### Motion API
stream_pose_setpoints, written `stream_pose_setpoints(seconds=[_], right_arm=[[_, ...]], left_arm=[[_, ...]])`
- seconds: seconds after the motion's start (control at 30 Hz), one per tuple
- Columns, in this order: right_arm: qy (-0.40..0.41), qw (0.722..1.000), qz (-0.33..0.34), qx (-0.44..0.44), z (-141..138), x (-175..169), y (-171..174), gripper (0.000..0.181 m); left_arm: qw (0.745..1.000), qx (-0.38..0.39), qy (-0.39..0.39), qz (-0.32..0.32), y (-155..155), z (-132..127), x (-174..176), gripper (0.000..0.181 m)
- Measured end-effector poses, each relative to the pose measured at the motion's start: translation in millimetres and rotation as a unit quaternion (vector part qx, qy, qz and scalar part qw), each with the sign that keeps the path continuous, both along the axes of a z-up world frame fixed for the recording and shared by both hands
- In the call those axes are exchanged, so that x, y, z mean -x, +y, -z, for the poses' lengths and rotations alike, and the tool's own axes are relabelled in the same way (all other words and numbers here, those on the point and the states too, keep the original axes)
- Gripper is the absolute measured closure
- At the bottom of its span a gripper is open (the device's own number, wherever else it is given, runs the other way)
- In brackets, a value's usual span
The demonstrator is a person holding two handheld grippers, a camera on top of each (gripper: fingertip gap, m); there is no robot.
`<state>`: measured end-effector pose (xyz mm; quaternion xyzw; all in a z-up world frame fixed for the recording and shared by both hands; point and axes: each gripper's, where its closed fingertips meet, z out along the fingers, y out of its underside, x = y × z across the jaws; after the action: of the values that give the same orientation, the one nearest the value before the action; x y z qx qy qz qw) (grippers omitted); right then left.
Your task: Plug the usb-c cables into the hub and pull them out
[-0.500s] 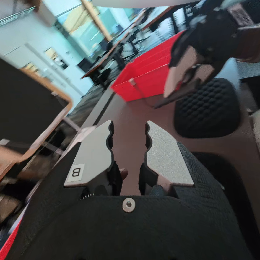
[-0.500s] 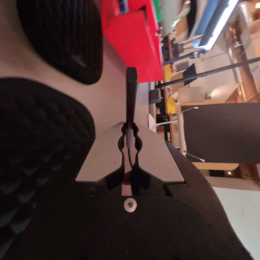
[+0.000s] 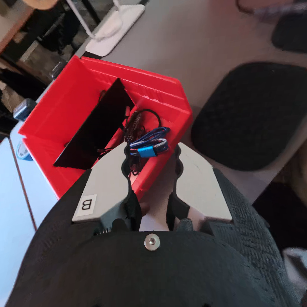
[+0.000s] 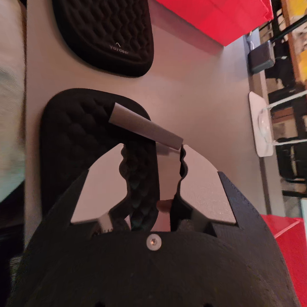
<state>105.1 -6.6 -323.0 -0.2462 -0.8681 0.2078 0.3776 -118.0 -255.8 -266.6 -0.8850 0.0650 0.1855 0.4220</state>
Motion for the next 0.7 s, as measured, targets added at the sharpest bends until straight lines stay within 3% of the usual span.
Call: stream_pose_setpoints(seconds=[0.1,0.23,0.33,0.4,0.5,0.57,0.63,0.7], right_arm=[[0.001,0.999,0.006,0.039,-15,-8,-1,0.113],[0.000,0.996,-0.016,0.093,-30,-18,-12,0.113],[-0.011,0.995,-0.012,0.093,-27,-21,-11,0.111],[0.002,0.995,-0.015,0.096,-30,-19,-11,0.112],[0.029,0.995,-0.019,0.090,-38,-16,-12,0.114],[0.059,0.995,-0.017,0.076,-45,-13,-10,0.118],[0.097,0.993,-0.019,0.067,-54,-9,-10,0.122],[0.139,0.988,-0.021,0.070,-66,-5,-13,0.127]], left_arm=[[0.996,0.036,0.074,0.035,1,14,6,0.130],[0.992,0.041,0.107,0.050,12,23,13,0.131],[0.982,0.085,0.152,0.074,13,35,15,0.144],[0.973,0.078,0.197,0.088,17,29,15,0.154],[0.969,0.005,0.236,0.075,20,1,15,0.163],[0.957,-0.088,0.275,0.032,18,-35,22,0.168],[0.932,-0.227,0.282,-0.010,11,-76,23,0.169],[0.886,-0.386,0.252,-0.035,-4,-113,21,0.170]])
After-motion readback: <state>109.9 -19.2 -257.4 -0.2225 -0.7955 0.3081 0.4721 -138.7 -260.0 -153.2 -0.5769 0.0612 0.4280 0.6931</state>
